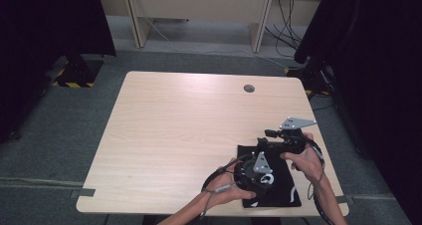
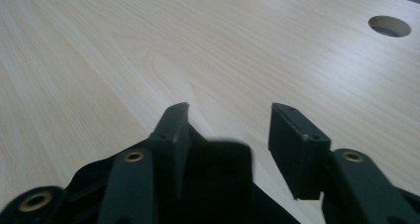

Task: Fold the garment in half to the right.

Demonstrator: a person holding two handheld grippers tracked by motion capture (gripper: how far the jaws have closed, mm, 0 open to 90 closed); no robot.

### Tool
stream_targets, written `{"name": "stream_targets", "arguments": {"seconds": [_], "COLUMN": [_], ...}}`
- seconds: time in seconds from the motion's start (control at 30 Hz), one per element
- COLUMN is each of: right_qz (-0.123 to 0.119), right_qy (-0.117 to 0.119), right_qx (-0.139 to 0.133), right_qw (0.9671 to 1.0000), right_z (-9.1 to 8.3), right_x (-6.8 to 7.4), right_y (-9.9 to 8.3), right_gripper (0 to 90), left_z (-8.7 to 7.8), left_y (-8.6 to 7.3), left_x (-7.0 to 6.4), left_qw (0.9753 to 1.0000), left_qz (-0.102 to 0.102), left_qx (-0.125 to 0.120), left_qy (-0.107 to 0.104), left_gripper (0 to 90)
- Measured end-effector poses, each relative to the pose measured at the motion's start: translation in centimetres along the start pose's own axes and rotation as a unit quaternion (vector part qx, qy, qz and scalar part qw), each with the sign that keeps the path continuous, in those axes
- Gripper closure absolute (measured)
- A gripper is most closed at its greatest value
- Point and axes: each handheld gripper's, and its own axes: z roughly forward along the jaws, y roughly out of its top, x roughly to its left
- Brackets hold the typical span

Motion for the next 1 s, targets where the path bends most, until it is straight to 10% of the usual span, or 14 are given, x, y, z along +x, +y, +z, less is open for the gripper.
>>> {"name": "stream_targets", "arguments": {"seconds": [0.3,0.7,1.0], "right_qz": [-0.009,0.021,0.075], "right_qy": [-0.048,-0.100,-0.059], "right_qx": [0.021,0.106,0.117], "right_qw": [0.9986,0.9892,0.9885], "right_z": [-1.4,-1.0,0.6], "right_x": [0.5,-0.6,-2.4], "right_y": [0.5,-2.0,-3.5], "right_gripper": [39.6,36.7,38.8], "left_z": [-3.4,-1.3,0.3], "left_y": [-0.8,-5.0,-5.5], "left_x": [0.2,1.6,2.1], "left_qw": [0.9981,0.9937,0.9920], "left_qz": [-0.021,-0.079,-0.082], "left_qx": [-0.056,-0.016,-0.002], "left_qy": [0.015,0.078,0.095], "left_gripper": [31.5,17.9,13.3]}}
